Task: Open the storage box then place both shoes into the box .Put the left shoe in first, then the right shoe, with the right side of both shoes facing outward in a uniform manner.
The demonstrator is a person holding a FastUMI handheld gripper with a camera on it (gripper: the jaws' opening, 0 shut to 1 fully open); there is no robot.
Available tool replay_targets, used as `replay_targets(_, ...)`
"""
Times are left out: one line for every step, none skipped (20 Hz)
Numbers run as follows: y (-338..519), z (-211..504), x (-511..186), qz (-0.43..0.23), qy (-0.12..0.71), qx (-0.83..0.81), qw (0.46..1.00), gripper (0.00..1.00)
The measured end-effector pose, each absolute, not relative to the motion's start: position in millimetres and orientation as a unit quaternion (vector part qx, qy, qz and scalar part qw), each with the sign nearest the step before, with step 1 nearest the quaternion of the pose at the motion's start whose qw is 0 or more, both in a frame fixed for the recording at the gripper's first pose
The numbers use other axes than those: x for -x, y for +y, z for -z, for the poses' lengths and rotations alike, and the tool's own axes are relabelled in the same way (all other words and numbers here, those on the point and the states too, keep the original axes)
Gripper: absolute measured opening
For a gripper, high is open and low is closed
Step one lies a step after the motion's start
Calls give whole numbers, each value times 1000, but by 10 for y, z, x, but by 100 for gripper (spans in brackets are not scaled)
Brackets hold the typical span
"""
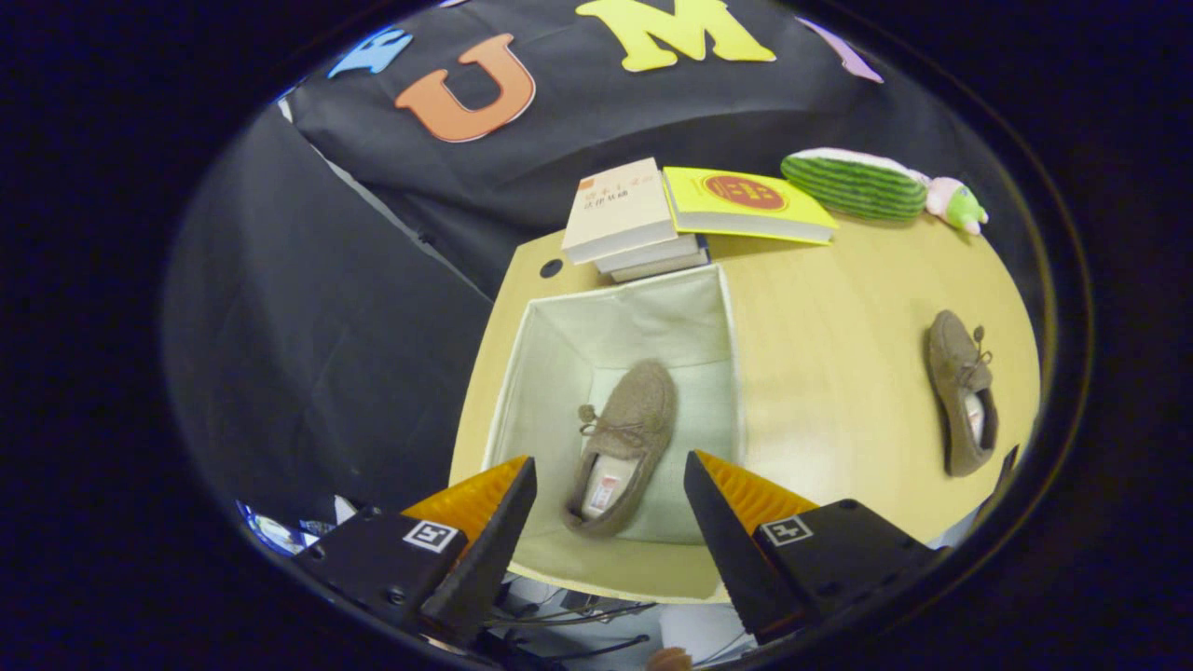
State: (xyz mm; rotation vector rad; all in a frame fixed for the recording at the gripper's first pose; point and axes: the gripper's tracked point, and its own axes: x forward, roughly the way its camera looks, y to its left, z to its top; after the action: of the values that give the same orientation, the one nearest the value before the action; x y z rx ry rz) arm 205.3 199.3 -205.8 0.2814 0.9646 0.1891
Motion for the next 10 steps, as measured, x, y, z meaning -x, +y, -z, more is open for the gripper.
replay_targets(1866, 2006, -2037, -84, 457, -126, 876, 100)
replay_targets(1724, 1969, -2021, -77, 455, -118, 879, 100)
replay_targets(1576, 1946, -2005, -68, 454, -113, 881, 100)
replay_targets(1419, 1936, -1992, -59, 455, -108, 882, 100)
replay_targets(1266, 1933, -1983, -51, 456, -103, 882, 100)
replay_targets(1095, 1939, -1984, -43, 458, -97, 883, 100)
replay_targets(924, 1955, -1983, -35, 461, -89, 882, 100)
replay_targets(742, 1979, -1974, -28, 466, -81, 881, 100)
replay_targets(555, 1994, -1974, -17, 470, -78, 879, 100)
replay_targets(374, 2016, -1987, -7, 474, -80, 877, 100)
